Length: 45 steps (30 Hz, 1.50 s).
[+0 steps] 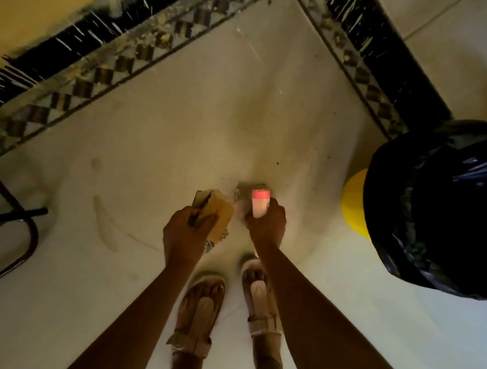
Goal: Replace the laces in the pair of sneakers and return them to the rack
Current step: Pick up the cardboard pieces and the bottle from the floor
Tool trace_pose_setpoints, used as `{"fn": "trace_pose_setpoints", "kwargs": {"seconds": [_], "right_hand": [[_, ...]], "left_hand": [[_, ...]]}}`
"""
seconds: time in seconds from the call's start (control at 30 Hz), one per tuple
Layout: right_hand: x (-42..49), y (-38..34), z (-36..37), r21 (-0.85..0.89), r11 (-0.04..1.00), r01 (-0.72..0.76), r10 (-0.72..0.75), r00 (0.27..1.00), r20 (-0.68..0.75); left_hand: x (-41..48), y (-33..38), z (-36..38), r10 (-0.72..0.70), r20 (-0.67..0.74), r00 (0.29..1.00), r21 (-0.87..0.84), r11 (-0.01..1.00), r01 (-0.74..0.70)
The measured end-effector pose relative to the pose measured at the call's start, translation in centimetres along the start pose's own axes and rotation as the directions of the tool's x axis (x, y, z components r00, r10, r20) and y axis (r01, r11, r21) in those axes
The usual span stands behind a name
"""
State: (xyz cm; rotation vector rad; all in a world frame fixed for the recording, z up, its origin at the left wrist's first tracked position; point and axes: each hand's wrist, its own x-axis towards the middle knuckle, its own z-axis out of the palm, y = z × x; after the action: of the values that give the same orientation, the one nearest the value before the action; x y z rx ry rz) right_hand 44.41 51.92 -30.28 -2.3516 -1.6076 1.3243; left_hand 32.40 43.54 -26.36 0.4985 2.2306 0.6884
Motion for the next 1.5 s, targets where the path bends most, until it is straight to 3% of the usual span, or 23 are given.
{"fn": "trace_pose_setpoints", "kwargs": {"seconds": [0.27,0.43,0.6,0.67,0.73,0.8,0.87,1.03,1.17,1.33,1.5], "right_hand": [[3.2,1.8,4.2,-0.148,0.988,0.053,-0.063,0.996,-0.061],[3.4,1.9,3.3,-0.301,0.947,0.112,-0.108,0.994,0.028],[3.8,0.1,2.4,-0.359,0.867,0.346,-0.357,0.933,0.037],[4.2,-0.6,2.8,-0.4,0.755,0.52,-0.518,0.847,0.123],[4.7,-1.1,3.1,-0.439,0.644,0.627,-0.574,0.775,0.265],[4.9,-1.5,3.1,-0.487,0.598,0.636,-0.521,0.771,0.367],[5.0,-1.4,3.1,-0.522,0.614,0.592,-0.454,0.806,0.38],[3.0,-1.3,1.3,-0.321,0.866,0.384,-0.355,0.923,0.148],[1.2,-2.1,-2.6,-0.026,0.974,0.226,-0.226,0.974,0.002],[-2.2,-4.6,-11.3,0.269,0.943,0.198,-0.164,0.976,-0.143],[-4.3,-5.5,-20.3,0.458,0.873,0.167,-0.006,0.943,-0.334]], "left_hand": [[1.1,-2.9,2.8,-0.06,-0.009,0.998,-0.03,0.998,0.06],[1.3,-2.6,2.7,-0.114,-0.035,0.993,-0.054,0.992,0.112],[2.0,-1.8,2.0,-0.093,-0.053,0.994,-0.085,0.992,0.088],[2.3,-2.1,1.8,-0.106,-0.071,0.992,-0.093,0.991,0.099],[2.3,-2.4,1.5,-0.127,-0.093,0.988,-0.096,0.988,0.118],[2.1,-2.7,1.1,-0.127,-0.112,0.986,-0.091,0.989,0.117],[1.5,-2.8,0.8,-0.125,-0.115,0.986,-0.085,0.99,0.115],[0.1,-1.5,0.3,-0.115,-0.105,0.988,-0.099,0.99,0.104],[-1.1,2.2,0.2,-0.045,-0.096,0.994,-0.113,0.993,0.034],[-3.9,10.7,0.8,0.14,-0.087,0.986,-0.153,0.976,-0.152],[-8.2,19.8,2.4,0.297,-0.031,0.955,-0.279,0.914,-0.293]]}}
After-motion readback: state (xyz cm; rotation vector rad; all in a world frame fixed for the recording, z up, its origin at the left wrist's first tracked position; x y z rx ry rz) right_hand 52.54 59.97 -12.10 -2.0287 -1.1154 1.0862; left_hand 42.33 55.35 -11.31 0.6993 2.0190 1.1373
